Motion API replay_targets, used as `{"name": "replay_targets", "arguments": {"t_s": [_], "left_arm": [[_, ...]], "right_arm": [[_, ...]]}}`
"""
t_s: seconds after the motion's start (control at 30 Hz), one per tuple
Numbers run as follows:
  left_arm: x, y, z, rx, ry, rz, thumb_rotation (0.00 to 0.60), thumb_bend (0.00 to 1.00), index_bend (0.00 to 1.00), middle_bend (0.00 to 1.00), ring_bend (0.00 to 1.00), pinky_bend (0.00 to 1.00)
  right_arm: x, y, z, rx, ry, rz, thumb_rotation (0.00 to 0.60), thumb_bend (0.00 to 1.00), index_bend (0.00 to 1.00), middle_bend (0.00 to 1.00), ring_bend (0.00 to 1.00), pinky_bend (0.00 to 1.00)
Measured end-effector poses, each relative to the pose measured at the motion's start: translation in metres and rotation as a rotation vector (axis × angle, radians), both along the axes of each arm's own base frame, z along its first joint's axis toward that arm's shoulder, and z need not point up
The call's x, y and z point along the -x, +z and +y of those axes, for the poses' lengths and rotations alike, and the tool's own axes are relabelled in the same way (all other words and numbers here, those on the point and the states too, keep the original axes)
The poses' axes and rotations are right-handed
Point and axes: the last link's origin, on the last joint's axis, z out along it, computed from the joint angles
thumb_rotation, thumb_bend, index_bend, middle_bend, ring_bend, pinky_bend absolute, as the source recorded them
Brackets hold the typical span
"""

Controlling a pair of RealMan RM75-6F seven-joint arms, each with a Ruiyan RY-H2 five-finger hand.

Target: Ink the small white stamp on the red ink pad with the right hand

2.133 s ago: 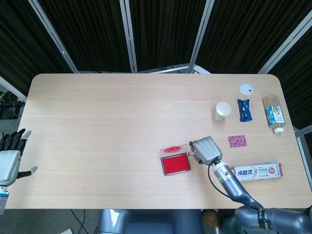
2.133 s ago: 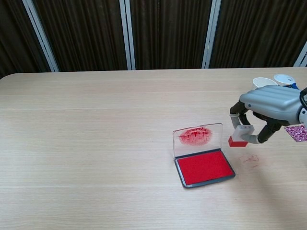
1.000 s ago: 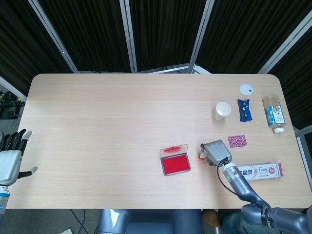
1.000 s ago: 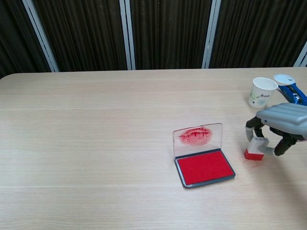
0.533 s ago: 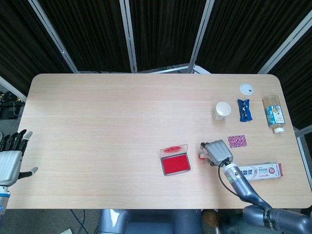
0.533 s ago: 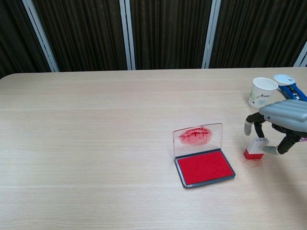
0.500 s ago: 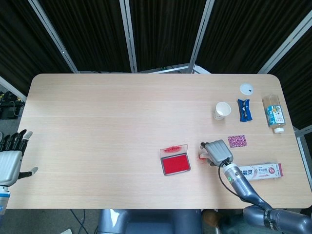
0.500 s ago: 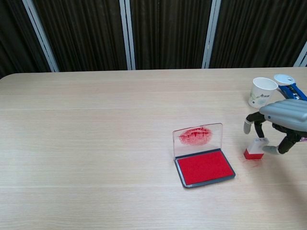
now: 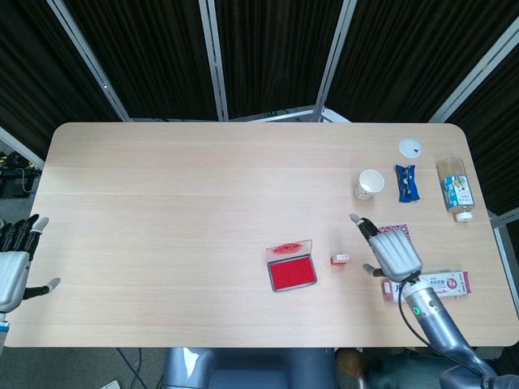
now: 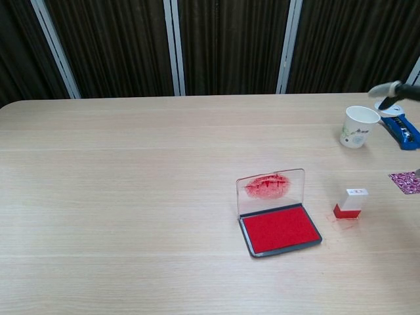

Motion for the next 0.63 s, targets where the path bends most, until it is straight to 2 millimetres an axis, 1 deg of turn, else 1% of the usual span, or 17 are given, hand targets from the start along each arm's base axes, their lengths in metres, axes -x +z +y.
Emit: {"name": "replay_targets", "arguments": {"t_s": [0.07, 0.1, 0.13, 0.17, 0.23, 0.3, 0.33, 0.37, 0.47, 0.63], "left_arm": [[-0.001, 0.002, -0.002, 0.002, -0.008, -0.009, 0.600, 0.00, 0.00, 0.00, 0.00, 0.00], [-0.001, 0.002, -0.002, 0.003, -0.011, -0.012, 0.600, 0.00, 0.00, 0.00, 0.00, 0.00], [-0.001, 0.003, -0.003, 0.004, -0.014, -0.014, 0.600, 0.00, 0.00, 0.00, 0.00, 0.00], [-0.002, 0.004, -0.004, 0.004, -0.016, -0.017, 0.600, 0.00, 0.00, 0.00, 0.00, 0.00], [-0.002, 0.005, -0.005, 0.001, -0.018, -0.021, 0.600, 0.00, 0.00, 0.00, 0.00, 0.00], [-0.002, 0.008, -0.008, -0.005, -0.023, -0.026, 0.600, 0.00, 0.00, 0.00, 0.00, 0.00], [-0.002, 0.009, -0.009, -0.008, -0.026, -0.027, 0.600, 0.00, 0.00, 0.00, 0.00, 0.00], [-0.002, 0.010, -0.010, -0.012, -0.032, -0.027, 0.600, 0.00, 0.00, 0.00, 0.00, 0.00], [-0.004, 0.011, -0.013, -0.020, -0.051, -0.024, 0.600, 0.00, 0.00, 0.00, 0.00, 0.00], [-0.006, 0.012, -0.018, -0.034, -0.085, -0.028, 0.600, 0.00, 0.00, 0.00, 0.00, 0.00]], "right_arm": [[0.004, 0.016, 0.010, 0.045, 0.024, -0.019, 0.600, 0.00, 0.00, 0.05, 0.60, 0.72], [0.006, 0.023, 0.015, 0.064, 0.031, -0.031, 0.600, 0.00, 0.00, 0.04, 0.54, 0.66], [0.009, 0.029, 0.021, 0.082, 0.035, -0.044, 0.600, 0.00, 0.00, 0.02, 0.44, 0.54], [0.012, 0.037, 0.028, 0.104, 0.037, -0.064, 0.600, 0.00, 0.00, 0.01, 0.37, 0.46], [0.018, 0.047, 0.039, 0.132, 0.030, -0.096, 0.600, 0.00, 0.00, 0.00, 0.15, 0.21], [0.024, 0.056, 0.049, 0.154, 0.016, -0.137, 0.600, 0.00, 0.00, 0.00, 0.02, 0.06], [0.025, 0.057, 0.053, 0.158, 0.007, -0.156, 0.600, 0.00, 0.00, 0.00, 0.00, 0.02], [0.028, 0.059, 0.057, 0.161, -0.007, -0.182, 0.600, 0.00, 0.00, 0.00, 0.00, 0.00], [0.037, 0.063, 0.067, 0.171, -0.061, -0.219, 0.600, 0.00, 0.00, 0.00, 0.00, 0.00], [0.045, 0.065, 0.075, 0.181, -0.130, -0.223, 0.600, 0.00, 0.00, 0.00, 0.00, 0.00]]}}
